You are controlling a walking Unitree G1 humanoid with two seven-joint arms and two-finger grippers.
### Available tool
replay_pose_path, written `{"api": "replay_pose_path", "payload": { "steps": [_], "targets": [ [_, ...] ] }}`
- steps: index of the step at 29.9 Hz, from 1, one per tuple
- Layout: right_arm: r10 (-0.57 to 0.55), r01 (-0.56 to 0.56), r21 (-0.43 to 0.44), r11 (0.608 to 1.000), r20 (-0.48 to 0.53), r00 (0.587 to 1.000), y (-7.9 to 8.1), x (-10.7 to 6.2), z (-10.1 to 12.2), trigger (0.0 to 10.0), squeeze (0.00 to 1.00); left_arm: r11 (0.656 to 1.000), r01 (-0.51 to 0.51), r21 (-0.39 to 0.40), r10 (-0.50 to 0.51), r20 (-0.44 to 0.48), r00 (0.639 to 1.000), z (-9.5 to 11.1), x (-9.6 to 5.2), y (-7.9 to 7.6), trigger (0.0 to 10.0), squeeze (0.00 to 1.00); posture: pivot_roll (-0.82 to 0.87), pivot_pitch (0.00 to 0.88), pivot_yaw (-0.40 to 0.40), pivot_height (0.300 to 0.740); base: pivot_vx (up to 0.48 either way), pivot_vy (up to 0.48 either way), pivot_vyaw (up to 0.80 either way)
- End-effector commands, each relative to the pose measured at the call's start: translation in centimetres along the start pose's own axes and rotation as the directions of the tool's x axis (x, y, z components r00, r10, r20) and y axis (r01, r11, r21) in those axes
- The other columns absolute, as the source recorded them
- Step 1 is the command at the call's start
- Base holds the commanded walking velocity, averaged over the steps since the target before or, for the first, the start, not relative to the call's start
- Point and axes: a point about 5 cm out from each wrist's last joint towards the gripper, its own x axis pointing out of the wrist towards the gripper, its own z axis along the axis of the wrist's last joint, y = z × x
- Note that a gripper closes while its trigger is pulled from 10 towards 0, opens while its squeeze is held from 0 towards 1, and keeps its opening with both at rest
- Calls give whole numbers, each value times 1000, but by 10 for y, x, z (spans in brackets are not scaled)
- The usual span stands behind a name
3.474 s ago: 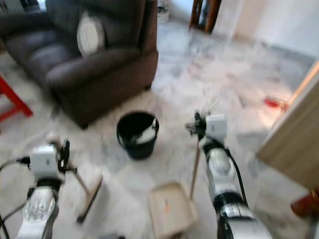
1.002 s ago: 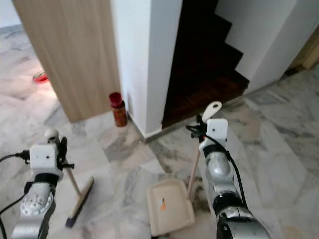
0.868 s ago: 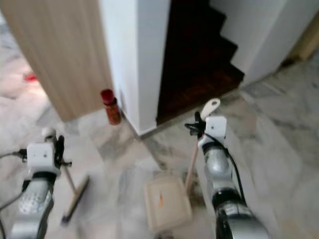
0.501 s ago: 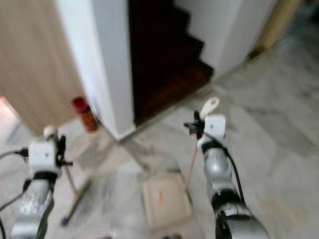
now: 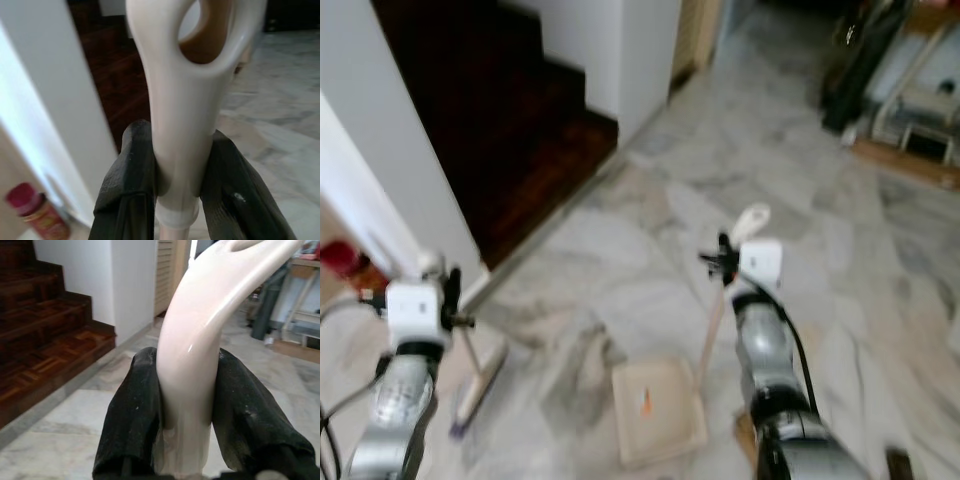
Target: Sweep floor
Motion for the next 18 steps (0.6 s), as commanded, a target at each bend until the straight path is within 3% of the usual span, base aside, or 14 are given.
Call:
{"api": "replay_pose_path", "payload": {
  "steps": [1, 18],
  "targets": [
    [-1, 2, -6, 1000, 40, 999, -1, 4, 9, 10000, 0, 1000, 1, 24, -2, 30, 1000, 5, 2, 2, 10000, 0, 129, 90, -33, 740, 0, 0, -800],
    [-9, 9, -4, 1000, 40, 999, -2, 3, 8, 10000, 0, 1000, 3, 26, -3, 33, 999, 5, 3, 2, 10000, 0, 122, 100, -32, 740, 0, 0, -800]
  ]
}}
